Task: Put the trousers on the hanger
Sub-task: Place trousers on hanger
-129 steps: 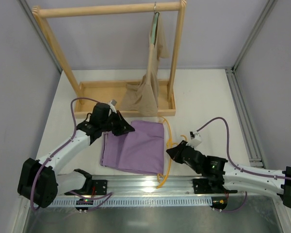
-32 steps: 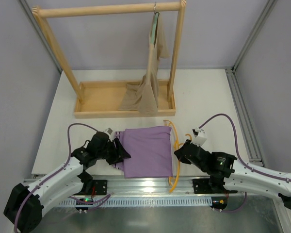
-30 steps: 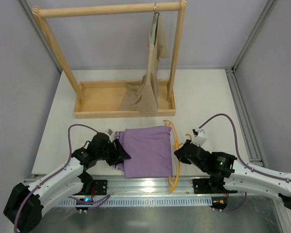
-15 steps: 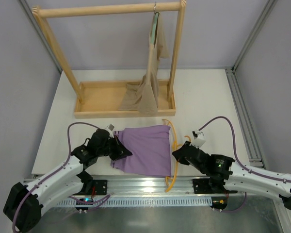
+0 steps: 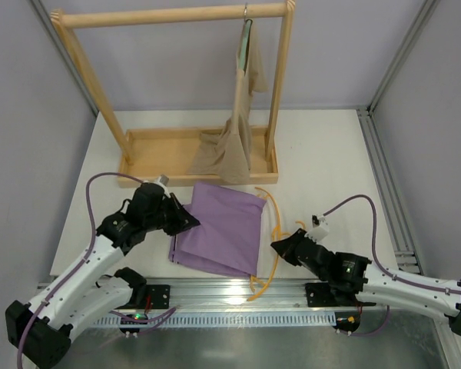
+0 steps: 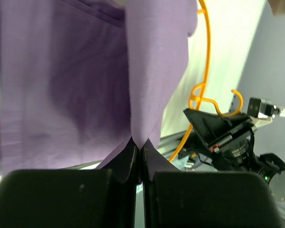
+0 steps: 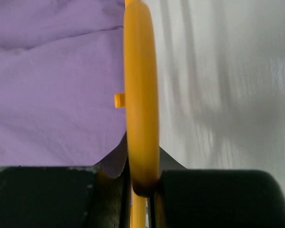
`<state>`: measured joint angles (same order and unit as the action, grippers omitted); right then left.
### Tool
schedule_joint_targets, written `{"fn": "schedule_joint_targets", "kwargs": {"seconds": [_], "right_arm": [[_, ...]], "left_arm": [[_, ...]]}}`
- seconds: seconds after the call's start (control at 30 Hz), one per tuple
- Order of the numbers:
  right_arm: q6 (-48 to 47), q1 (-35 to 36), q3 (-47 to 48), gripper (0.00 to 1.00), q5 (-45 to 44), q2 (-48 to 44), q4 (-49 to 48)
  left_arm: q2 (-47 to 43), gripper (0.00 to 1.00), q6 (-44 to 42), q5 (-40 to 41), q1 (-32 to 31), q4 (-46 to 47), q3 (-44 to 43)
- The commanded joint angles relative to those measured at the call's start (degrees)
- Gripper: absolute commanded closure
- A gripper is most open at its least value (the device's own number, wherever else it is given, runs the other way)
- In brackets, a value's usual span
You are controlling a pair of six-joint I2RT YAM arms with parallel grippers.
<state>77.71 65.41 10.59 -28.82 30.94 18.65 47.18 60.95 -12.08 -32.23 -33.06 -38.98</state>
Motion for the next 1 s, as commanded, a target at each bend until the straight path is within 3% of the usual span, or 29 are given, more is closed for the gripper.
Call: {"fn": "schedule_joint_targets", "kwargs": {"seconds": [0.0,0.17,0.4,0.63,0.73,0.83,0.87,0.97], "right_arm": [[5.1,0.0,-3.9,0.96,-2.4,-2.1,6.4],[4.8,-0.1,-0.1,0.96,-4.0,-6.0,15.6],[0.7,0.0,12.9,0.96,-8.3,-10.5,35.1],[-7.0,0.0,19.1,0.96,-5.6,-5.5,34.4],[-11.0,0.0,19.1,0.96,-3.6,-3.2,30.1],[-14.4,0.0,18.2,0.96,-1.6,-2.5,24.8],[-14.6,0.0,17.9,0.96,-1.5,-2.4,24.1],[-14.5,-0.1,17.7,0.96,-1.5,-1.7,23.4]], "left_arm": [[-0.1,1.0,-6.8,5.6,4.6,-8.9,-5.0],[1.0,1.0,-11.6,11.5,7.0,-14.3,-4.2],[-0.9,1.0,-8.2,8.1,5.9,-9.0,4.8],[4.8,1.0,-5.0,6.0,5.9,3.6,15.8],[6.1,1.0,-5.8,5.7,5.9,5.4,16.0],[3.9,0.82,-6.7,5.7,5.9,4.5,13.6],[3.4,0.66,-8.1,6.4,5.9,1.8,10.4],[3.2,0.57,-10.8,10.5,5.9,-5.1,1.1]]}}
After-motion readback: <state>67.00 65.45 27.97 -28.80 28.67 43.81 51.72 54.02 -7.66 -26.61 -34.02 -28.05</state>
